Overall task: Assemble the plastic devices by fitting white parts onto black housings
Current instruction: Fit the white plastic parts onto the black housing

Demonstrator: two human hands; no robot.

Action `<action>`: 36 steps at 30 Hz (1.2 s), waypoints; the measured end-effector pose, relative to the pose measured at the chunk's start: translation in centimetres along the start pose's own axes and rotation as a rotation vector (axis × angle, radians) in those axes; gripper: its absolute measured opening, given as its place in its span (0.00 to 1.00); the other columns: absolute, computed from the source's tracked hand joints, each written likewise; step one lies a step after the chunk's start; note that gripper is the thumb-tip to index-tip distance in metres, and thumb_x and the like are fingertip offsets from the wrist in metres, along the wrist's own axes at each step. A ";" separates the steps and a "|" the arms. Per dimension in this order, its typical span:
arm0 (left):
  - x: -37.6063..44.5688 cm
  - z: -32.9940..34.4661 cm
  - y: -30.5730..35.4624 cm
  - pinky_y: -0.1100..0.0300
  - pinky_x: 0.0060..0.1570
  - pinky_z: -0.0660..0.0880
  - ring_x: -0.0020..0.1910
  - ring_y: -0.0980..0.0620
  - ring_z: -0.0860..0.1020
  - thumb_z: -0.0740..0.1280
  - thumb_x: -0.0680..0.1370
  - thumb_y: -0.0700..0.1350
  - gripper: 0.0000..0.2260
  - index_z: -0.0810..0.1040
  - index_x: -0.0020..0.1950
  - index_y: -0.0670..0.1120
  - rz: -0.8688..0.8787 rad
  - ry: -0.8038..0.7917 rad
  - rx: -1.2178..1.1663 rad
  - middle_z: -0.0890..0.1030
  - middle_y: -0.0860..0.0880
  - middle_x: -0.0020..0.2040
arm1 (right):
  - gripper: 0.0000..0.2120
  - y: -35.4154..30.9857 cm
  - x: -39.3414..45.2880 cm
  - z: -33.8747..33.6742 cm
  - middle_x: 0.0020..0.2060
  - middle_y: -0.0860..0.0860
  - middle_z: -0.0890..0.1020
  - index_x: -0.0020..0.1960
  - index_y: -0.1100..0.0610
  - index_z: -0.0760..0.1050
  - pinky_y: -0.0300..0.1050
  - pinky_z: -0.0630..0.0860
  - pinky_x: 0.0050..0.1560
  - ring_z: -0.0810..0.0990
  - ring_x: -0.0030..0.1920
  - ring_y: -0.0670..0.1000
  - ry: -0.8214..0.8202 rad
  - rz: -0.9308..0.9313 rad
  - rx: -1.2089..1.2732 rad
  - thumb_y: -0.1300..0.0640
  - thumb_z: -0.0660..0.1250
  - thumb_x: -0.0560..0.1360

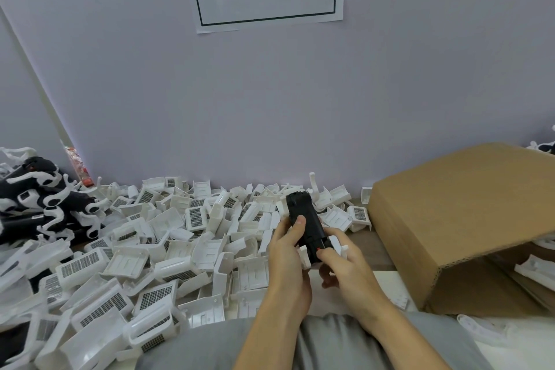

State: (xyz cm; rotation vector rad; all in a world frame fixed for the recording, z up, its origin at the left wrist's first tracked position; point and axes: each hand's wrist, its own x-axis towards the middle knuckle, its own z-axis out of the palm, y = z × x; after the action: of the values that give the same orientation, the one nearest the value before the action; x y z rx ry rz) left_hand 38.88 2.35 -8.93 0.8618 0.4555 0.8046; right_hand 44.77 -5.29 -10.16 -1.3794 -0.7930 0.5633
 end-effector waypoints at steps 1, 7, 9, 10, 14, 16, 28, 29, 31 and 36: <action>0.0 -0.1 0.1 0.55 0.37 0.74 0.41 0.44 0.79 0.65 0.81 0.43 0.12 0.80 0.62 0.42 -0.019 -0.003 -0.019 0.82 0.41 0.48 | 0.13 -0.1 0.0 0.0 0.33 0.46 0.78 0.56 0.50 0.77 0.47 0.69 0.37 0.71 0.33 0.49 0.000 -0.004 0.032 0.65 0.61 0.79; -0.3 -0.2 0.5 0.56 0.32 0.71 0.39 0.42 0.79 0.65 0.80 0.45 0.15 0.79 0.64 0.41 -0.066 -0.031 -0.059 0.81 0.40 0.49 | 0.09 -0.2 -0.1 0.1 0.35 0.50 0.79 0.57 0.54 0.78 0.42 0.68 0.33 0.70 0.32 0.50 -0.006 -0.038 0.110 0.62 0.64 0.80; -0.3 -0.2 0.5 0.56 0.32 0.72 0.40 0.42 0.79 0.65 0.80 0.45 0.15 0.79 0.64 0.41 -0.066 -0.031 -0.067 0.81 0.40 0.49 | 0.09 -0.2 0.0 0.1 0.35 0.50 0.79 0.56 0.54 0.78 0.41 0.68 0.32 0.70 0.32 0.51 0.001 -0.044 0.108 0.64 0.65 0.80; -0.4 -0.2 0.6 0.55 0.32 0.73 0.41 0.42 0.79 0.64 0.80 0.45 0.15 0.79 0.64 0.41 -0.065 -0.028 -0.073 0.82 0.40 0.49 | 0.09 -0.1 0.0 0.1 0.35 0.49 0.79 0.56 0.54 0.79 0.41 0.68 0.32 0.70 0.31 0.50 0.004 -0.048 0.102 0.64 0.65 0.80; -0.4 -0.2 0.6 0.56 0.31 0.72 0.40 0.41 0.79 0.65 0.80 0.45 0.15 0.79 0.64 0.40 -0.066 -0.025 -0.074 0.82 0.41 0.49 | 0.10 -0.1 0.0 0.1 0.35 0.48 0.80 0.55 0.53 0.79 0.41 0.69 0.32 0.71 0.31 0.50 0.005 -0.052 0.096 0.64 0.64 0.79; -0.4 -0.2 0.5 0.56 0.30 0.72 0.40 0.42 0.79 0.65 0.80 0.45 0.15 0.79 0.65 0.40 -0.066 -0.017 -0.071 0.82 0.40 0.50 | 0.10 -0.2 0.0 0.1 0.34 0.48 0.80 0.55 0.53 0.79 0.41 0.69 0.32 0.71 0.31 0.50 0.006 -0.049 0.100 0.65 0.64 0.79; -0.2 -0.3 0.4 0.54 0.34 0.72 0.45 0.40 0.77 0.64 0.81 0.45 0.15 0.79 0.65 0.41 -0.069 0.026 -0.090 0.81 0.39 0.53 | 0.11 -0.5 -0.2 0.2 0.36 0.51 0.79 0.55 0.55 0.78 0.42 0.69 0.33 0.71 0.34 0.50 -0.007 -0.042 0.090 0.68 0.62 0.79; -0.2 -0.3 0.4 0.54 0.34 0.71 0.44 0.40 0.78 0.64 0.81 0.46 0.16 0.78 0.66 0.41 -0.070 0.027 -0.096 0.81 0.39 0.52 | 0.11 -0.5 -0.2 0.1 0.36 0.51 0.79 0.56 0.56 0.78 0.42 0.68 0.33 0.71 0.33 0.50 -0.008 -0.045 0.096 0.67 0.63 0.79; -0.2 -0.3 0.4 0.54 0.34 0.71 0.43 0.40 0.78 0.64 0.81 0.46 0.16 0.78 0.66 0.40 -0.070 0.025 -0.107 0.81 0.39 0.52 | 0.10 -0.5 -0.3 0.1 0.35 0.51 0.78 0.56 0.57 0.78 0.41 0.68 0.32 0.70 0.32 0.49 -0.018 -0.054 0.110 0.67 0.63 0.79; -0.2 -0.3 0.5 0.54 0.37 0.74 0.41 0.42 0.79 0.64 0.81 0.45 0.16 0.78 0.66 0.40 -0.059 0.027 -0.135 0.82 0.40 0.50 | 0.11 -0.6 -0.4 0.0 0.34 0.51 0.75 0.55 0.58 0.78 0.42 0.67 0.34 0.69 0.32 0.49 -0.047 -0.057 0.105 0.69 0.60 0.79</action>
State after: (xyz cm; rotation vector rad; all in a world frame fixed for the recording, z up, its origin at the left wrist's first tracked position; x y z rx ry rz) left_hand 38.36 2.54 -8.67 0.7101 0.4438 0.7841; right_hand 44.42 -5.71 -9.62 -1.2474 -0.8267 0.5869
